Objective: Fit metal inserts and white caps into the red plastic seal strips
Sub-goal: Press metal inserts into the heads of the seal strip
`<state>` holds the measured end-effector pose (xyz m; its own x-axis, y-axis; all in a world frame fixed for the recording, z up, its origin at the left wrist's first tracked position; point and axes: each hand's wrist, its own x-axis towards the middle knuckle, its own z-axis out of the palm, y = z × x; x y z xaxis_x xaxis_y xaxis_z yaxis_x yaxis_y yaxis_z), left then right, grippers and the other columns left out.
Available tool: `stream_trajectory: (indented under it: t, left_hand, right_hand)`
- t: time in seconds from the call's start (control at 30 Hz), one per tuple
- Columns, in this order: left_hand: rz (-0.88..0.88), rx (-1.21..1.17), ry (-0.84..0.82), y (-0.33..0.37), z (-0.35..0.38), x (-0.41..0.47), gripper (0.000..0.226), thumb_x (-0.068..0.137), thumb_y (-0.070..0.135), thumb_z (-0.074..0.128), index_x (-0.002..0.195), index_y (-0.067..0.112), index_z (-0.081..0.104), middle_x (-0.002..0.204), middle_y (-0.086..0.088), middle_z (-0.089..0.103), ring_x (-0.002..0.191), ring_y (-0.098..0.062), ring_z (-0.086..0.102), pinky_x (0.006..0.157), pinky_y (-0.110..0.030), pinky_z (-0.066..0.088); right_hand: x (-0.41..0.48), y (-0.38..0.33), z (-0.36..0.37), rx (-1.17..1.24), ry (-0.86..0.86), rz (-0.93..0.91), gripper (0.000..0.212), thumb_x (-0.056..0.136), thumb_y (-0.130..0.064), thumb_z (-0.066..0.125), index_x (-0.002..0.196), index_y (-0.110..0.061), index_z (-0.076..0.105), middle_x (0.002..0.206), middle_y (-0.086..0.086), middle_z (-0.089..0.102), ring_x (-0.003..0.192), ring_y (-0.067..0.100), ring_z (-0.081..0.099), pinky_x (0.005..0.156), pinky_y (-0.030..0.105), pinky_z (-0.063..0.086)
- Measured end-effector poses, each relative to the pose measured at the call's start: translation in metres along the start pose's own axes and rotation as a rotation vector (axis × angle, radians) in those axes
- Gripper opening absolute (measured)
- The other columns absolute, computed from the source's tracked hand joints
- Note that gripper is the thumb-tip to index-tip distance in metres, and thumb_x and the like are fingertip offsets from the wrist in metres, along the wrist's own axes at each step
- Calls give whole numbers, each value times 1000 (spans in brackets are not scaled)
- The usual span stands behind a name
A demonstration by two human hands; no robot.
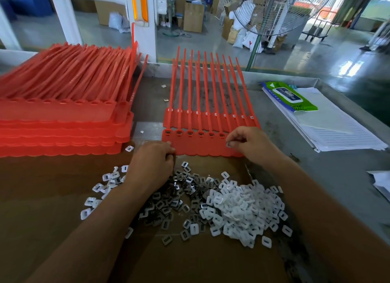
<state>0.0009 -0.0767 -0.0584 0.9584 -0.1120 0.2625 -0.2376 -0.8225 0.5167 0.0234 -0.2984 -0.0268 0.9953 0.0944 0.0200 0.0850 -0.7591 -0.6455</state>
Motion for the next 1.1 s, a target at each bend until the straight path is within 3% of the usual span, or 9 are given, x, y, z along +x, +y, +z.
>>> stream_trajectory:
  t: [0.17, 0.67, 0.87, 1.1]
  left_hand:
    - [-5, -2, -6, 0, 1, 0, 27, 84, 7, 52, 107, 8, 66, 122, -4, 59, 114, -16, 53, 102, -27, 34]
    - [-3, -10, -5, 0, 0, 0, 27, 84, 7, 51, 107, 7, 65, 122, -4, 59, 114, -15, 53, 99, -24, 32]
    - [0, -27, 4, 0, 1, 1, 27, 83, 5, 52, 106, 6, 66, 120, -6, 60, 113, -15, 54, 99, -23, 32]
    - [6, -28, 16, 0, 1, 1, 27, 82, 5, 52, 104, 7, 67, 119, -6, 61, 112, -16, 55, 100, -26, 36]
  right_hand:
    - [22, 19, -7, -36, 170, 83, 12, 85, -10, 61, 82, -21, 59, 89, -6, 56, 89, 8, 50, 78, 24, 35]
    - [40, 21, 0, -87, 92, 92, 15, 86, -10, 60, 80, -23, 61, 93, -4, 61, 92, 10, 53, 80, 26, 39]
    - [41, 21, 1, -95, 109, 98, 22, 84, -11, 62, 71, -28, 59, 84, -8, 60, 86, 8, 54, 77, 26, 41]
    - [43, 23, 1, -38, 169, 146, 17, 80, -10, 67, 75, -24, 59, 83, -7, 57, 88, 11, 53, 80, 30, 44]
